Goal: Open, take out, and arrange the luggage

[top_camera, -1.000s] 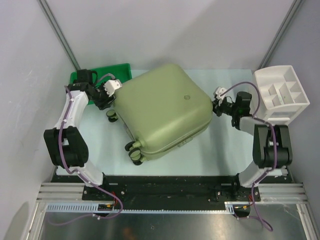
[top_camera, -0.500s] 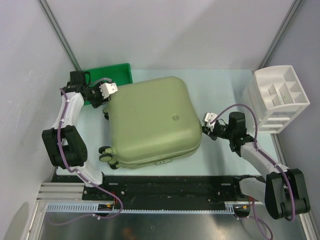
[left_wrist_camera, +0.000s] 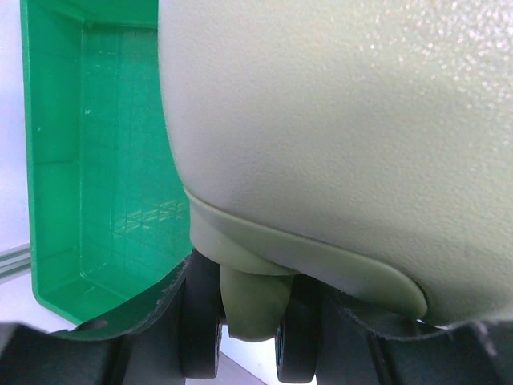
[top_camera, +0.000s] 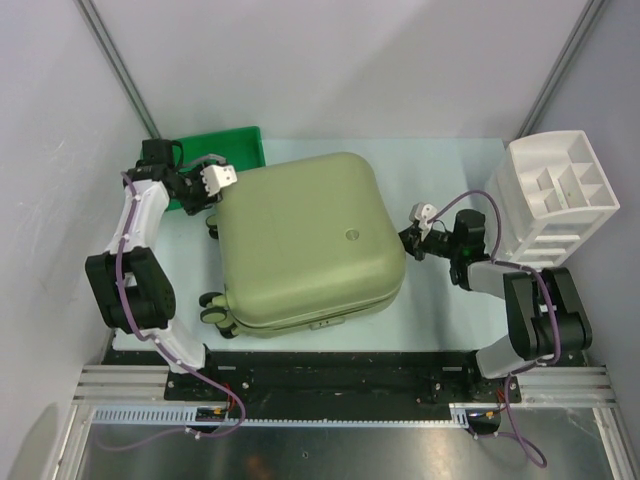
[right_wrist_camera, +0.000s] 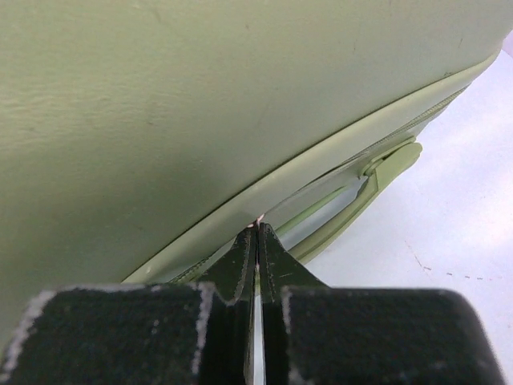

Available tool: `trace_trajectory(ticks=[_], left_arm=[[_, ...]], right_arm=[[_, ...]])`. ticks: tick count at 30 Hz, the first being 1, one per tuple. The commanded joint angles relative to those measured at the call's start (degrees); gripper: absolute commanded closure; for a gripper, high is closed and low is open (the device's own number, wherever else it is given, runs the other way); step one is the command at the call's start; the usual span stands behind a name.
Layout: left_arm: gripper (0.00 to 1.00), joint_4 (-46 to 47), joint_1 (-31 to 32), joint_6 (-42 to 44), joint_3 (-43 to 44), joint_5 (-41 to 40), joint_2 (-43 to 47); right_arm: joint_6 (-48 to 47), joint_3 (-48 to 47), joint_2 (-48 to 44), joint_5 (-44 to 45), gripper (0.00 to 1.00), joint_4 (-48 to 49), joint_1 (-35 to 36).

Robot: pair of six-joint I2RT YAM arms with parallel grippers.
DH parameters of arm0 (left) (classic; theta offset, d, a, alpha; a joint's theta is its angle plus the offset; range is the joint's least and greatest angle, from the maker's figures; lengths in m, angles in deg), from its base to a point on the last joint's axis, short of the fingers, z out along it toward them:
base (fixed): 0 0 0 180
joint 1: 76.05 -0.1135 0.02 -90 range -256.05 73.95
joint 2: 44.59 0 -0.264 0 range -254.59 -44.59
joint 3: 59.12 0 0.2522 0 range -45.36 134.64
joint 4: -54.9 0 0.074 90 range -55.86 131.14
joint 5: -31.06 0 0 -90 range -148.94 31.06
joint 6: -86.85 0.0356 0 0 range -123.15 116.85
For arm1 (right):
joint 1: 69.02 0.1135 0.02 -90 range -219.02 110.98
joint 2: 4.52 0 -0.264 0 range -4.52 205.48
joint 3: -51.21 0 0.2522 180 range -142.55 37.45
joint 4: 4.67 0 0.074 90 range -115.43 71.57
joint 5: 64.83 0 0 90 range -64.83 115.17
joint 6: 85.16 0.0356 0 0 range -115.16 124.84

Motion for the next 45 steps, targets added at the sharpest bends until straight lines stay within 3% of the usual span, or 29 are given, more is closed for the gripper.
trace_trajectory(ticks=[1,5,12,16,18,21,22,24,29,30,34,36,41,42,45], left_arm=[[1.0,-4.1,8.0,-3.2,0.9,16.3,-3.8],[0.99,-4.2,11.4,-5.0,1.4,17.4,-3.8],[0.96,-3.7,20.4,-10.1,5.6,19.3,-5.2],[0.62,-3.2,21.1,-21.6,17.9,15.2,-10.1],[0.54,-3.2,20.5,-27.0,24.5,11.1,-12.9],[0.34,-3.1,18.4,-34.0,27.0,7.3,-10.9],[0.09,-3.1,17.7,-37.7,27.6,7.0,-10.1],[0.0,-3.1,15.6,-42.7,28.1,4.5,-6.8],[0.0,-2.8,8.9,-65.4,22.3,3.9,3.3],[0.0,-2.5,6.1,-76.1,18.1,1.2,5.3],[0.0,-1.6,0.7,-93.1,1.2,0.4,23.0],[0.0,-1.9,-1.3,-97.1,-7.0,-3.6,29.5],[0.0,-9.8,-13.6,-99.1,-15.4,4.2,43.4],[0.0,-11.2,-17.2,-99.4,-17.0,5.2,44.4],[0.0,-18.4,-20.1,-101.7,-20.5,5.2,45.3]], right_arm=[[6.6,-4.1,3.6,-4.2,1.0,18.3,2.5],[8.7,-4.0,1.8,-6.1,1.0,14.9,3.0],[0.8,-0.5,-8.0,-8.2,1.0,-4.6,2.1],[-4.2,1.7,-13.8,-8.3,1.0,-14.5,1.4],[-5.1,2.2,-16.7,-7.6,1.0,-18.6,1.3],[-5.2,3.4,-19.8,-7.0,1.0,-21.9,1.3],[-5.2,3.9,-20.5,-6.9,1.0,-22.3,1.3],[-4.7,5.1,-22.5,-6.4,1.0,-23.0,1.8],[-1.8,6.4,-25.8,-3.3,1.0,-23.6,5.1],[-1.5,6.8,-26.3,-2.7,1.0,-23.7,5.7],[1.7,7.7,-29.3,1.4,1.0,-23.0,9.8],[3.5,7.9,-30.4,5.0,1.0,-23.0,13.1],[5.4,9.4,-34.2,10.7,1.0,-23.9,18.0],[5.5,9.6,-34.7,11.2,1.0,-24.0,18.6],[6.0,10.0,-35.9,12.7,1.0,-24.5,19.5]])
